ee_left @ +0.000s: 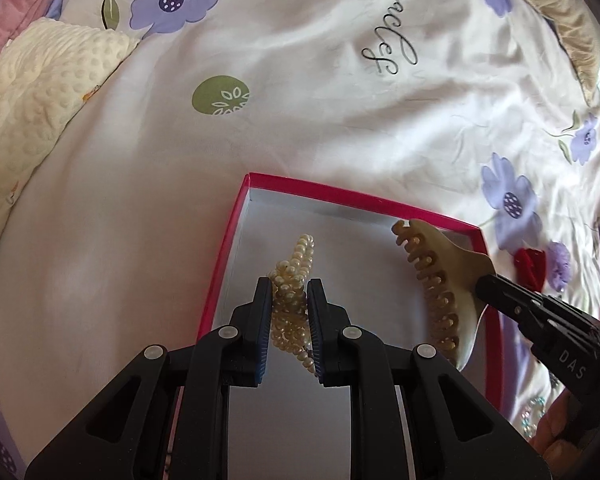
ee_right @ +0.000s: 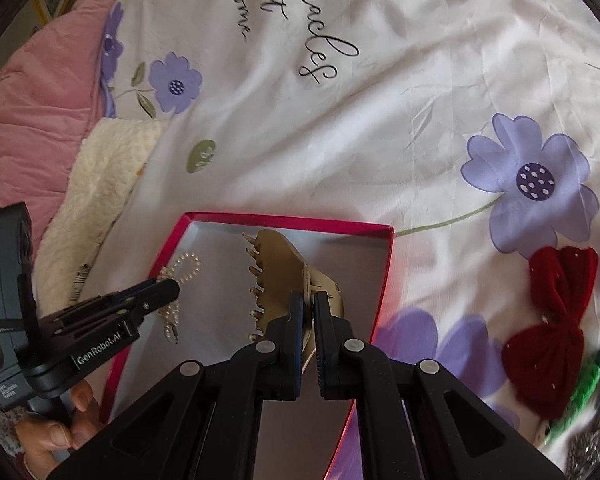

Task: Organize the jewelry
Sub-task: 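Carry the pearl strand and claw clip into the box and release both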

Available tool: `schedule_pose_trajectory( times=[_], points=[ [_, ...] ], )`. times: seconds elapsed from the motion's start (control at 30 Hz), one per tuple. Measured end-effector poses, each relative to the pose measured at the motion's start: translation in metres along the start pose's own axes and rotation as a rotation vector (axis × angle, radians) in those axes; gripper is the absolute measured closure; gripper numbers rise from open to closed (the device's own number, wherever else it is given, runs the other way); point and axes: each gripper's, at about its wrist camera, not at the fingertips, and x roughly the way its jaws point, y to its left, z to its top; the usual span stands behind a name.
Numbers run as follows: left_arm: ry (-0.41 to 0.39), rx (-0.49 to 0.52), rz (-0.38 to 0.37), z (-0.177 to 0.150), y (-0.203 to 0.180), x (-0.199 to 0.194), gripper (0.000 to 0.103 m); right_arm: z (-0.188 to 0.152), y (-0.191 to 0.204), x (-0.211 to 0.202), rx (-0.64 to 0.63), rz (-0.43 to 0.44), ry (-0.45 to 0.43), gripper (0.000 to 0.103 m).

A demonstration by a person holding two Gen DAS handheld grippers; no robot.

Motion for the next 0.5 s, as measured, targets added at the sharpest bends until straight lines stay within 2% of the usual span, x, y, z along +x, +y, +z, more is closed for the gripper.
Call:
schedule_pose_trajectory(
  times=[0.23, 0.5],
  points=[
    [0.025, -0.002, 0.017, 0.001, 0.001, 0.018, 0.087, 0.0, -0.005, 0.008, 0.001, 0.002, 0.008, 0.098],
    [0.027, 0.011, 0.035, -0.001, -0.002, 0.021, 0.085, 0.001, -0.008, 0.008, 0.007, 0.021, 0.008, 0.096]
  ],
)
